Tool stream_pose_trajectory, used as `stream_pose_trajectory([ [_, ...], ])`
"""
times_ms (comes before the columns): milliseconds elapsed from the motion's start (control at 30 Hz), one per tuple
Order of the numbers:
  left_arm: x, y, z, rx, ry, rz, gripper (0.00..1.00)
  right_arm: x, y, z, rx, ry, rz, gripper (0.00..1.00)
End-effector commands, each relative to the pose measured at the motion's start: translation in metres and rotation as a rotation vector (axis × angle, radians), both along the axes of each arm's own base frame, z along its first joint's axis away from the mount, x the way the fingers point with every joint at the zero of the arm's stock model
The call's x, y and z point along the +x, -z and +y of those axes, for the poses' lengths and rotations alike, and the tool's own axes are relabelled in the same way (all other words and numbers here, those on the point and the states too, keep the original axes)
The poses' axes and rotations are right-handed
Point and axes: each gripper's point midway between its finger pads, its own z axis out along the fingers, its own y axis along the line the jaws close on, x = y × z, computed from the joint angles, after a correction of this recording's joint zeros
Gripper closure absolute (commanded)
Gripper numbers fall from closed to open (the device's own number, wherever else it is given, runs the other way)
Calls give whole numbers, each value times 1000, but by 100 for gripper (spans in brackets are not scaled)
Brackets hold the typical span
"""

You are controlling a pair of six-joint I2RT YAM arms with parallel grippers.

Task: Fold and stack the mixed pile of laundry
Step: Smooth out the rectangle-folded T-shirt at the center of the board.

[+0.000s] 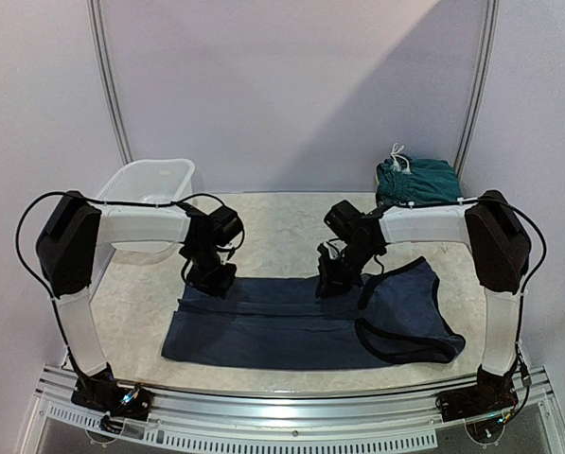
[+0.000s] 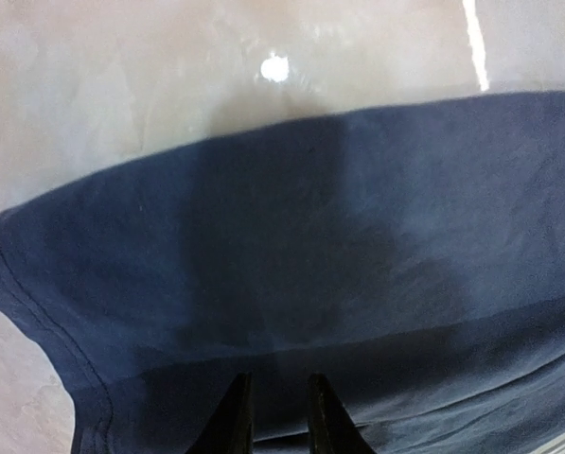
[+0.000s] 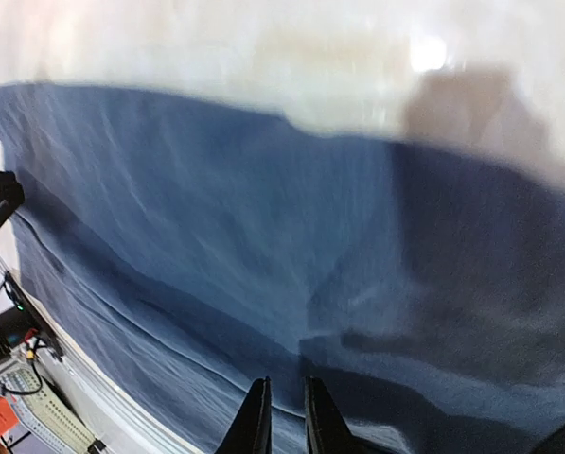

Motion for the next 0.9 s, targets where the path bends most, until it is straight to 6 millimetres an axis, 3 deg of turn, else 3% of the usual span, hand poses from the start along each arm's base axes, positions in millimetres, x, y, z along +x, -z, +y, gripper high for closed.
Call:
stream_pose_trajectory([
  [0, -22, 12, 14, 3, 1, 36, 81, -27, 18, -1, -37, -18, 49, 87],
  [133, -40, 18, 25, 1, -23, 41, 81, -37, 18, -10, -56, -2, 52, 87],
  [267, -50, 19, 30, -3, -40, 31, 81, -35, 6, -15, -76, 9, 30, 87],
  [433, -40, 2, 27, -8, -43, -26, 81, -15, -26, -24, -134, 23, -59, 85],
  [500, -33, -7, 25, -8, -37, -48, 80, -5, -38, -35, -169, 52, -84, 78],
  [600, -26, -19, 23, -5, -30, -75, 80, 18, -50, -76, -259, 168, -109, 55],
  [700, -22, -26, 21, -10, -28, -96, 80, 36, -57, -123, -342, 311, -111, 41],
  [867, -20, -31, 23, -9, -28, -120, 80, 55, -53, -191, -444, 524, -53, 32],
])
